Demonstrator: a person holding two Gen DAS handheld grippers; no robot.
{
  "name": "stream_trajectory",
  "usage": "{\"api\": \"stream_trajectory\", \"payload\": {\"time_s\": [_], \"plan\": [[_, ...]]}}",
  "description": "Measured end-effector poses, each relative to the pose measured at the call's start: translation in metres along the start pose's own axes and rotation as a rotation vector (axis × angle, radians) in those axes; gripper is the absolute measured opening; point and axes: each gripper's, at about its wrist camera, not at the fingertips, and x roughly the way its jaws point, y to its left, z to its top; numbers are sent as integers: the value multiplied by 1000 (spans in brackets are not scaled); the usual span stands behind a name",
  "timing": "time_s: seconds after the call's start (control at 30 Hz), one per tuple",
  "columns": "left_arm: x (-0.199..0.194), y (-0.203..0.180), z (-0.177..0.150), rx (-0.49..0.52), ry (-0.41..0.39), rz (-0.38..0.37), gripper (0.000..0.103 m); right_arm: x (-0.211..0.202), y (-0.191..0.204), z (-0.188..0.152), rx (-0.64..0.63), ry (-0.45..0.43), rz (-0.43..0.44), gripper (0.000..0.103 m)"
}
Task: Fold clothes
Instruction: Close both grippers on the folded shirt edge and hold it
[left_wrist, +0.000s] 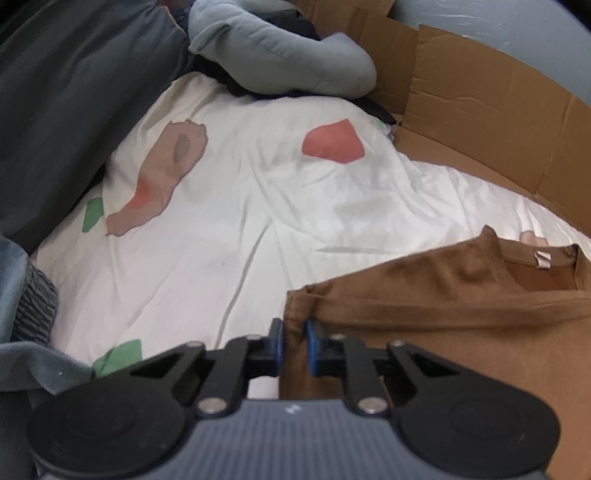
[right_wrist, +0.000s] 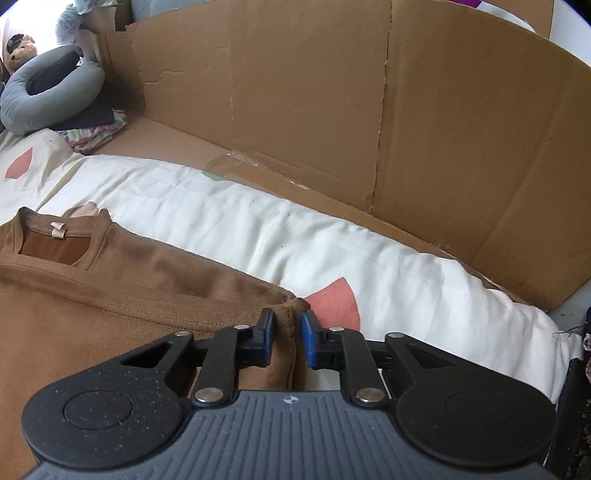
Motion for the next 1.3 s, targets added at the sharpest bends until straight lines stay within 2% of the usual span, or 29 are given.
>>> {"api": "stream_trajectory", "payload": {"time_s": [0.33, 0.6, 0.67, 0.73, 0.87, 0.97, 1.3], "plan": [[-13, -5, -2, 31, -57, -2, 11, -12, 11, -4, -77, -26, 0, 22], [-1, -5, -4, 34, -28, 13, 16, -4, 8, -6, -69, -7, 9, 23], [2, -4, -3, 36, -26, 9, 16, -4, 9, -7, -75, -11, 13, 21], [1, -3, -3, 28, -30, 4, 13, -5, 10, -8, -91, -14, 14, 5], [-8, -7, -5, 39, -56, 24, 7, -9, 14, -8, -124, -23, 12, 4], [-17, -10, -5, 54, -80, 39, 6, -15, 15, -8, -129, -39, 1, 4], [-59, 1, 0, -6, -157, 44, 5, -49, 12, -1, -102, -122, -12, 3]]}}
